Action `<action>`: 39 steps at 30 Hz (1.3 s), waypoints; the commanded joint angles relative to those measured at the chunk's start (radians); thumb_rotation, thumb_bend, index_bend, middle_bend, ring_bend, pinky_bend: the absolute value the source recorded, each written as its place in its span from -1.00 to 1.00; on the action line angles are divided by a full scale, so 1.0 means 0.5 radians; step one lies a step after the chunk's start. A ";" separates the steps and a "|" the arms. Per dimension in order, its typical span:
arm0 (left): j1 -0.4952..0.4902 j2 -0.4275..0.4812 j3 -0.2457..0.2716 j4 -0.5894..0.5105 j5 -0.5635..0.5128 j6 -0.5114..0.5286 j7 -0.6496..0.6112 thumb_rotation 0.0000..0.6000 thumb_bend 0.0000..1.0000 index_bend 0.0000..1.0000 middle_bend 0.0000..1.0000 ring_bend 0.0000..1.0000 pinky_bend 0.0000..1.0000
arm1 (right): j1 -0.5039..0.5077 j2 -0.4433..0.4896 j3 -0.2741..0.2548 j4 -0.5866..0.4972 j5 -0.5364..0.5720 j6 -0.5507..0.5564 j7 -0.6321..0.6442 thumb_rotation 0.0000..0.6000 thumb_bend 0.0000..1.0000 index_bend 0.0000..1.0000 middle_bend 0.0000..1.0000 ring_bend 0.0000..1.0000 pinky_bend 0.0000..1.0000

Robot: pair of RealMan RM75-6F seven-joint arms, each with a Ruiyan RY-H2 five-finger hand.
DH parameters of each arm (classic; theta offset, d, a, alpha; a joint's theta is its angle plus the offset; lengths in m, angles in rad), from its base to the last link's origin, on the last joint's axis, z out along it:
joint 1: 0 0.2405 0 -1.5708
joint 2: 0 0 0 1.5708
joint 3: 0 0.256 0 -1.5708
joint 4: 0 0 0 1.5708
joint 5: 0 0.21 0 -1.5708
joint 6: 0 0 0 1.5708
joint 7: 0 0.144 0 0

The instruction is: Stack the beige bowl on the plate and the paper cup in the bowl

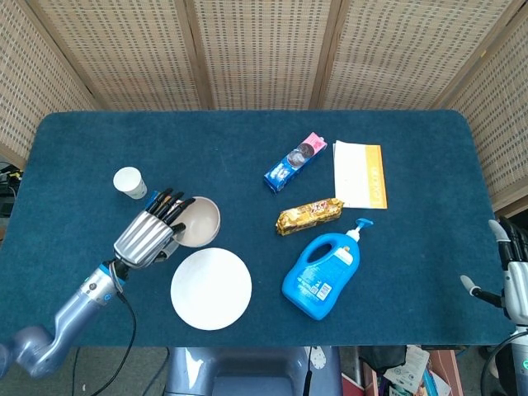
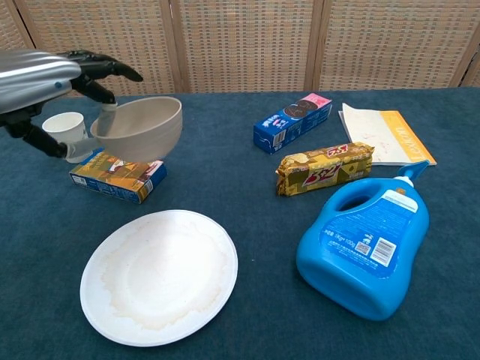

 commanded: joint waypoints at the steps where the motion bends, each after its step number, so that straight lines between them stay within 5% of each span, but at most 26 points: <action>1: 0.035 0.026 0.056 -0.042 0.065 -0.002 0.015 1.00 -0.17 0.28 -0.81 -1.00 -0.97 | -0.001 0.003 0.001 -0.002 -0.002 0.003 0.001 1.00 -0.70 -1.00 -1.00 -1.00 -1.00; 25: 0.053 -0.212 0.161 0.008 0.228 -0.255 0.070 1.00 -0.17 0.28 -0.81 -1.00 -0.97 | -0.008 0.000 0.008 0.000 -0.001 0.020 0.018 1.00 -0.70 -1.00 -1.00 -1.00 -1.00; 39: 0.076 -0.163 0.218 -0.029 0.250 -0.357 0.144 1.00 -0.17 0.28 -0.81 -1.00 -0.97 | -0.014 0.006 0.011 -0.010 -0.005 0.029 0.028 1.00 -0.70 -1.00 -1.00 -1.00 -1.00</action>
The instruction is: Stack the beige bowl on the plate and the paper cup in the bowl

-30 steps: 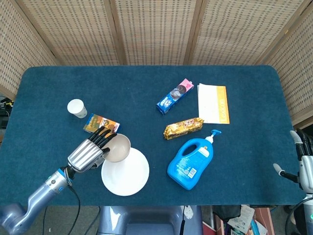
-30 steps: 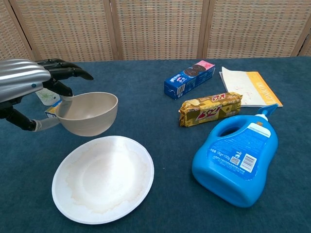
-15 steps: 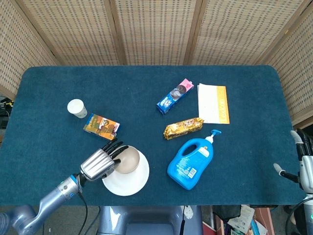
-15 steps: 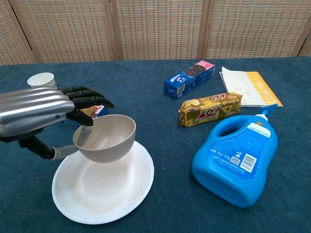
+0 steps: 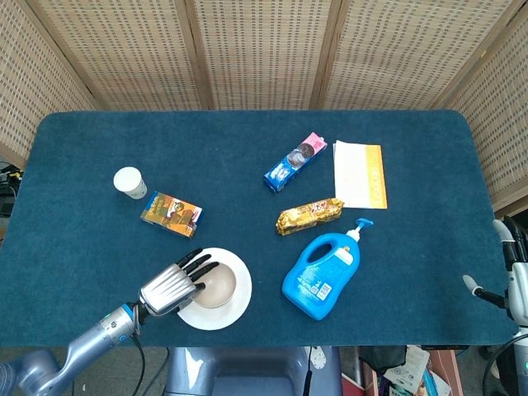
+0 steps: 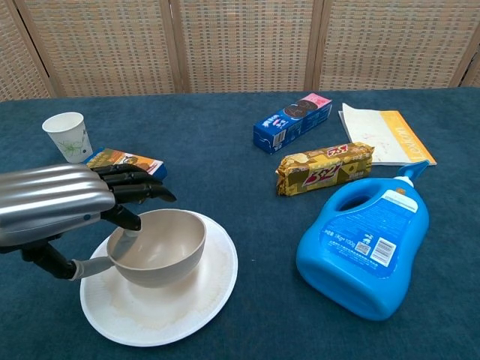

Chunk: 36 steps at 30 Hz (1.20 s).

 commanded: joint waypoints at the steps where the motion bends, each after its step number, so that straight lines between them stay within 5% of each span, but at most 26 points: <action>1: 0.006 0.008 0.001 -0.001 -0.009 -0.014 0.007 1.00 -0.17 0.28 -0.81 -1.00 -0.97 | -0.001 0.002 0.000 -0.005 -0.002 0.002 0.002 1.00 -0.70 -1.00 -1.00 -1.00 -1.00; 22: 0.003 -0.007 -0.035 0.051 -0.013 -0.075 0.040 1.00 -0.18 0.16 -0.94 -1.00 -0.99 | -0.009 0.001 0.005 -0.008 -0.006 0.021 0.005 1.00 -0.70 -1.00 -1.00 -1.00 -1.00; 36: 0.009 0.102 -0.031 -0.009 0.063 -0.022 -0.033 1.00 -0.60 -0.17 -1.00 -1.00 -1.00 | -0.014 -0.005 0.007 -0.013 -0.017 0.041 -0.001 1.00 -0.70 -1.00 -1.00 -1.00 -1.00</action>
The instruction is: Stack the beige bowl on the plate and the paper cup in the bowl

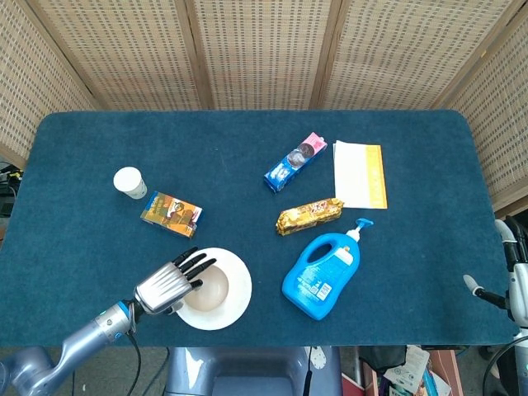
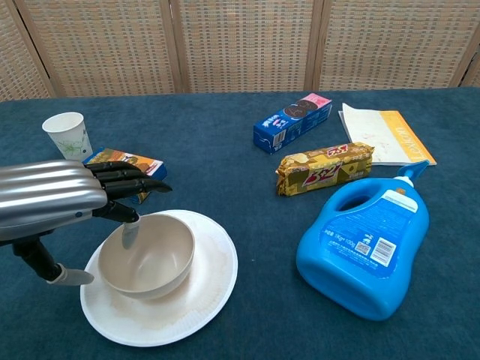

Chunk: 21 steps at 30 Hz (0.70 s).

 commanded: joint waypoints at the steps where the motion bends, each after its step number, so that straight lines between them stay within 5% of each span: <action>1: 0.013 0.044 -0.013 -0.035 0.034 0.065 -0.047 1.00 -0.60 -0.17 -1.00 -1.00 -1.00 | -0.002 0.000 0.001 -0.001 0.004 0.000 0.003 1.00 -0.70 -1.00 -1.00 -1.00 -1.00; 13: 0.110 0.271 -0.223 -0.079 -0.119 0.375 -0.211 1.00 -0.57 -0.19 -1.00 -1.00 -1.00 | -0.002 0.001 -0.003 -0.006 -0.003 -0.001 -0.001 1.00 -0.70 -1.00 -1.00 -1.00 -1.00; 21: 0.127 0.313 -0.414 0.236 -0.584 0.281 -0.238 1.00 -0.56 -0.19 -1.00 -1.00 -1.00 | 0.001 0.003 -0.011 -0.019 -0.021 -0.002 -0.011 1.00 -0.70 -1.00 -1.00 -1.00 -1.00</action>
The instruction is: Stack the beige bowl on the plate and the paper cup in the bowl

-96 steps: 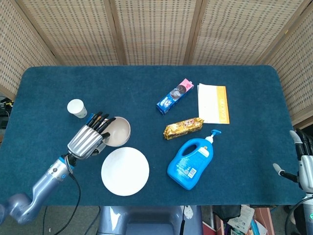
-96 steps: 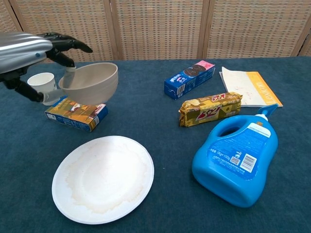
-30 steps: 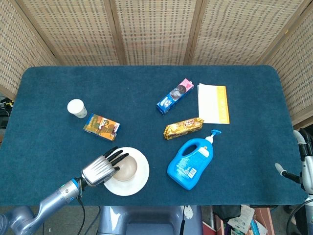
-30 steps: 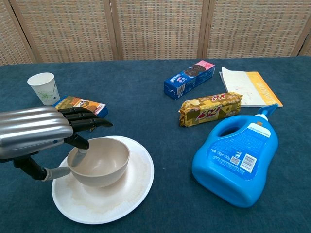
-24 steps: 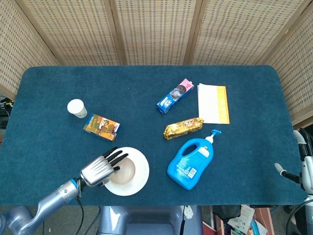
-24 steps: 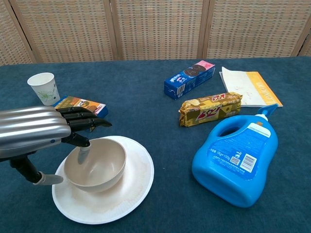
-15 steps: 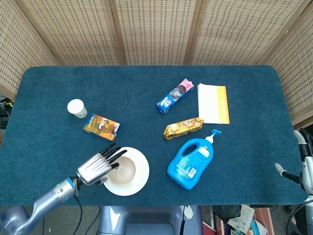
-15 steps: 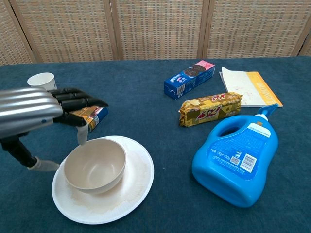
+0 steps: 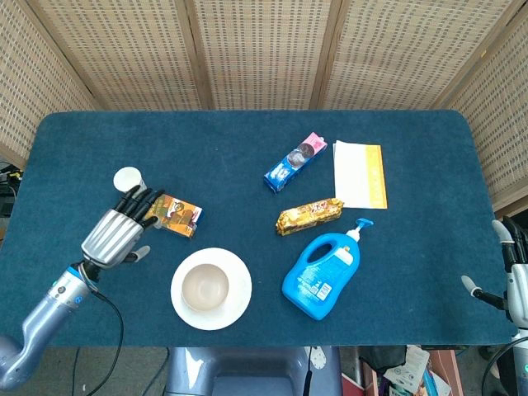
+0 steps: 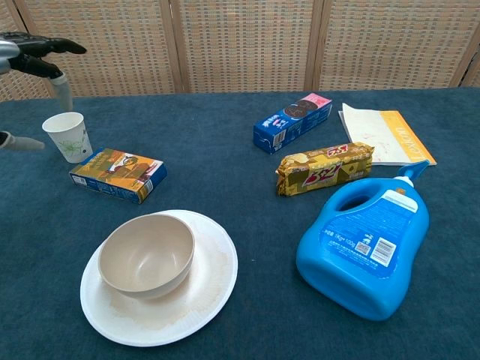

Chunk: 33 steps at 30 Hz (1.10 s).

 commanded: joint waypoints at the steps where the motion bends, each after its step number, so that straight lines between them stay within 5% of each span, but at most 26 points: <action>1: -0.004 -0.009 -0.101 0.241 -0.264 -0.118 -0.020 1.00 -0.56 -0.19 -1.00 -1.00 -1.00 | 0.003 0.000 -0.004 -0.003 -0.002 -0.008 -0.004 1.00 -0.70 -1.00 -1.00 -1.00 -1.00; 14: -0.154 -0.268 -0.215 0.849 -0.598 -0.445 0.058 1.00 -0.34 -0.19 -1.00 -1.00 -1.00 | 0.014 -0.013 -0.009 0.003 0.000 -0.030 -0.026 1.00 -0.70 -1.00 -1.00 -1.00 -1.00; 33: -0.277 -0.576 -0.207 1.317 -0.668 -0.689 0.042 1.00 -0.28 -0.19 -1.00 -1.00 -1.00 | 0.032 -0.041 -0.015 0.041 0.021 -0.075 -0.047 1.00 -0.70 -1.00 -1.00 -1.00 -1.00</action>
